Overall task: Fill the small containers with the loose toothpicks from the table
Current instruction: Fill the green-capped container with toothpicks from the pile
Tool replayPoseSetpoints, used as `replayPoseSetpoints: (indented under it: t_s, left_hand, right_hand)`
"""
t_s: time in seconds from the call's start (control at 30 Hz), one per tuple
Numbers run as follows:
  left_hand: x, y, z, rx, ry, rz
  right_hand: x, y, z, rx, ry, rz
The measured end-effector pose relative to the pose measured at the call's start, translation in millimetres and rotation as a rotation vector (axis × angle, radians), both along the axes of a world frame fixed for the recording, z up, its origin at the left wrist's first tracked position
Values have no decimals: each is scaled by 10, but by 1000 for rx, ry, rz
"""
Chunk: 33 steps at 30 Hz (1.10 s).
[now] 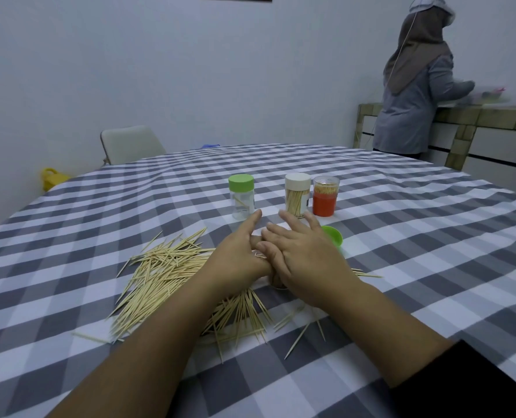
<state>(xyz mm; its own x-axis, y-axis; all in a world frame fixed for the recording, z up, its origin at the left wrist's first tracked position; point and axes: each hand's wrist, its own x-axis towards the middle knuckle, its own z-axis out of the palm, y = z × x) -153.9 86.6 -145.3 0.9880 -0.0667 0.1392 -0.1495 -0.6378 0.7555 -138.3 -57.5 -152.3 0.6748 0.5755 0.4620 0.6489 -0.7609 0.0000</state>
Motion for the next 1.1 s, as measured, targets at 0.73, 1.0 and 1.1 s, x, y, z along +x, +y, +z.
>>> replayPoseSetpoints:
  t_s: [0.73,1.0,1.1]
  left_hand:
    - [-512,346,98,571,195,192]
    - [-506,-42,-330,695,132,292]
    - [-484,-26,-348,688,190,230]
  right_hand:
    - [-84,-89,66,486,824,73]
    - [-113,-75,58,536,829,81]
    - [-103,-73,50,541,825,85]
